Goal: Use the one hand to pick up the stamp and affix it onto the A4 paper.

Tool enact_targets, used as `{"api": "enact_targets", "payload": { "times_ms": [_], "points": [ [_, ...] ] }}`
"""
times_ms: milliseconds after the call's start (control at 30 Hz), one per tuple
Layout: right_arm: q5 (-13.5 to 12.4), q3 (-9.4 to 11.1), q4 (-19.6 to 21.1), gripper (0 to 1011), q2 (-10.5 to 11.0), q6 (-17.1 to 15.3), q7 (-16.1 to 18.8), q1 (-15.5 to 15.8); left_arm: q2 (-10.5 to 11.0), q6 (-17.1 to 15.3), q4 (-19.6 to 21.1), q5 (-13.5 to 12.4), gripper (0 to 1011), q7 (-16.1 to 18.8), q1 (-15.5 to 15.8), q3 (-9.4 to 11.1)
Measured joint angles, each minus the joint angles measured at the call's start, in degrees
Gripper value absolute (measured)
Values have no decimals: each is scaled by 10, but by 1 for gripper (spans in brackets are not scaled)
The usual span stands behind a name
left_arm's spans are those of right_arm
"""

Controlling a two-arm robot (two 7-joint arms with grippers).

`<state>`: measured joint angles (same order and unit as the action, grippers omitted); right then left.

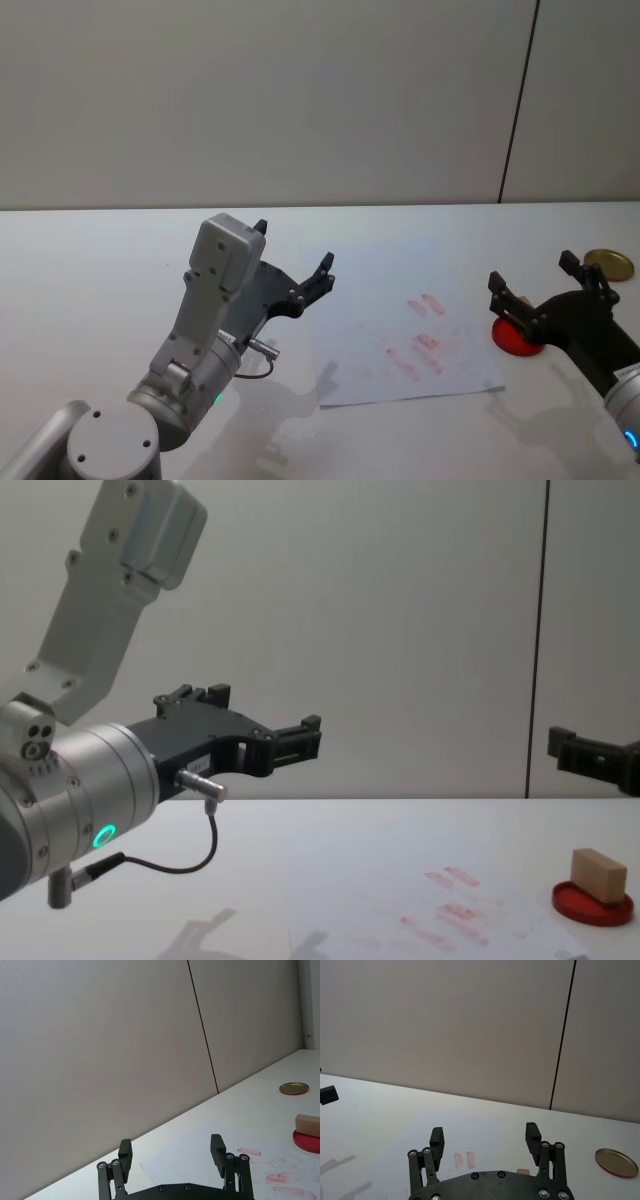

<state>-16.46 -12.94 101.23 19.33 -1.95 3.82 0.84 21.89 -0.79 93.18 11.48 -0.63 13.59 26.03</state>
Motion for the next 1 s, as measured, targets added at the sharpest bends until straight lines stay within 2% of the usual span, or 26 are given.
{"api": "enact_targets", "payload": {
  "times_ms": [600, 767, 1000],
  "points": [
    [-2, 3, -4, 1001, 0, -3, 1, -4, 0, 0, 0, 0, 993, 0, 0, 0],
    [-8, 8, -18, 1001, -1, -14, 4, -17, 0, 0, 0, 0, 993, 0, 0, 0],
    [-19, 18, -58, 1001, -5, -49, 11, -54, 0, 0, 0, 0, 993, 0, 0, 0]
  ]
}}
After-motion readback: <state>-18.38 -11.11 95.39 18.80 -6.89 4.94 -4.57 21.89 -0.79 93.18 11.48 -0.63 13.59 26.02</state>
